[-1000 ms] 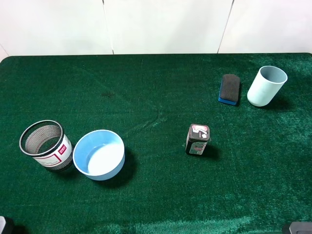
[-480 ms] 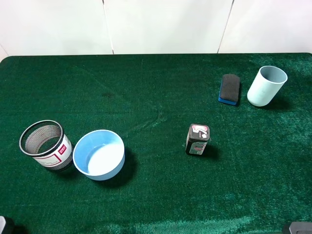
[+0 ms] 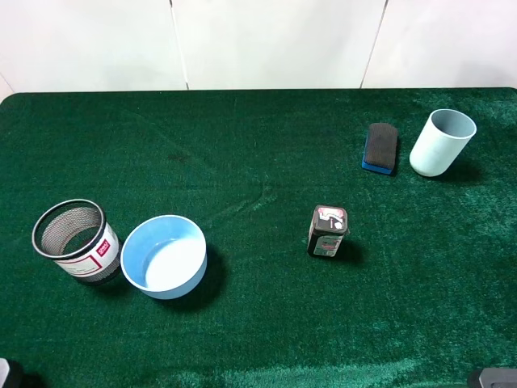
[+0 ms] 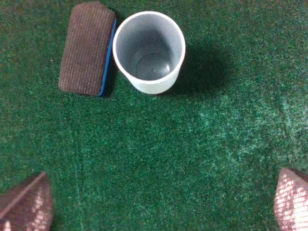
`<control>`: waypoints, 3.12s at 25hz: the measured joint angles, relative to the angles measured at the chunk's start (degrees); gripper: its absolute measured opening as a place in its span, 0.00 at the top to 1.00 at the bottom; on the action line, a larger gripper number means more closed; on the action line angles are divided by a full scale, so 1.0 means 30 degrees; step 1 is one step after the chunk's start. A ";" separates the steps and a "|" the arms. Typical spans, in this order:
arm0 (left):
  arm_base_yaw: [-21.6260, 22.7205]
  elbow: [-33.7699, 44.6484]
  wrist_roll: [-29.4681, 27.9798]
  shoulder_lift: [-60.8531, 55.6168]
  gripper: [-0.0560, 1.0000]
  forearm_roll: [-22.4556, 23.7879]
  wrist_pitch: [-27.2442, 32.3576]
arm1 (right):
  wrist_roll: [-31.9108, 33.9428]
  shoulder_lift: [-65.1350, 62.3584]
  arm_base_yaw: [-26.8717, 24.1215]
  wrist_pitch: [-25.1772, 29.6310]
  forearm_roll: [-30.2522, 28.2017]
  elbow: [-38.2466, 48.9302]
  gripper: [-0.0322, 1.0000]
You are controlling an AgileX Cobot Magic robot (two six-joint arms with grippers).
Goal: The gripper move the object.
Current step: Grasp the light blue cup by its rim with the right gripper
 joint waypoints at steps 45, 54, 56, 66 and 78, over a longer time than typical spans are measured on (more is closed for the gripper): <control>0.0000 0.0000 0.0000 0.0000 0.01 0.0000 0.0000 | -0.1699 1.0728 -0.2954 -0.5186 0.1503 -0.1263 0.30; 0.0000 0.0000 0.0000 0.0000 0.01 0.0000 0.0000 | -0.1988 1.1931 -0.2954 -0.6067 0.1833 -0.1263 0.30; 0.0000 0.0000 0.0000 0.0000 0.01 0.0000 0.0000 | -0.2028 1.2102 -0.2954 -0.6444 0.1832 -0.1263 0.30; 0.0000 0.0000 0.0000 0.0000 0.01 0.0000 0.0000 | -0.2025 1.3166 -0.2954 -0.7133 0.2225 -0.1263 0.30; 0.0000 0.0000 0.0000 0.0000 0.01 0.0000 0.0000 | -0.2032 1.3578 -0.2954 -0.7250 0.2715 -0.1263 0.56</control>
